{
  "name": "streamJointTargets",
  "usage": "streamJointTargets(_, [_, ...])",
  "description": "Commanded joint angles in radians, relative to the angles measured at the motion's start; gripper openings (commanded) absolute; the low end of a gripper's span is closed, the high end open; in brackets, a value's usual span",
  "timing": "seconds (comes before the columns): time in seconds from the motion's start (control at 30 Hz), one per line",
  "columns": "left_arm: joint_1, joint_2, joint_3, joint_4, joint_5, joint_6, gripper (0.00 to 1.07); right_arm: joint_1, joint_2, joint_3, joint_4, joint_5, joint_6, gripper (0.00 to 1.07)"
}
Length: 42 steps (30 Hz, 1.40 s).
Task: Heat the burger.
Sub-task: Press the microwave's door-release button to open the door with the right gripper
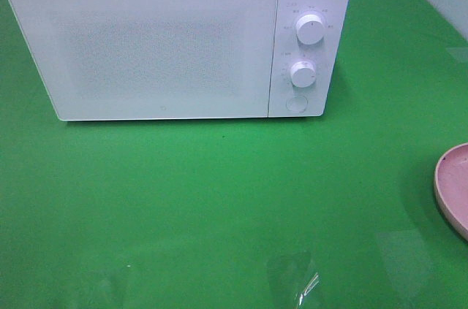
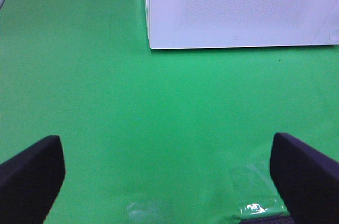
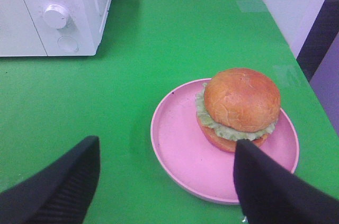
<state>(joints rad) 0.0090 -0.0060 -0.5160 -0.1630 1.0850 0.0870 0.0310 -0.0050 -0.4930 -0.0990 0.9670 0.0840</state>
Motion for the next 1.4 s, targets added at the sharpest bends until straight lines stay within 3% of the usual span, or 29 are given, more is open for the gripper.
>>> streamJointTargets(0.03, [-0.005,-0.021,0.001,-0.004,-0.014,-0.003,0.98,-0.005,-0.026,0.002,0.003,-0.008,0.000,0.68])
streamJointTargets(0.83, [-0.005,-0.021,0.001,-0.004,-0.014,-0.003,0.98,-0.005,0.025,-0.028,0.000,-0.059,0.000,0.68])
streamJointTargets(1.07, [-0.005,-0.021,0.001,-0.004,-0.014,-0.003,0.98,-0.005,0.134,-0.018,0.000,-0.173,0.000,0.68])
streamJointTargets(1.4, [-0.005,-0.021,0.001,-0.004,-0.014,-0.002,0.98,-0.005,0.248,0.074,0.000,-0.438,0.000,0.68])
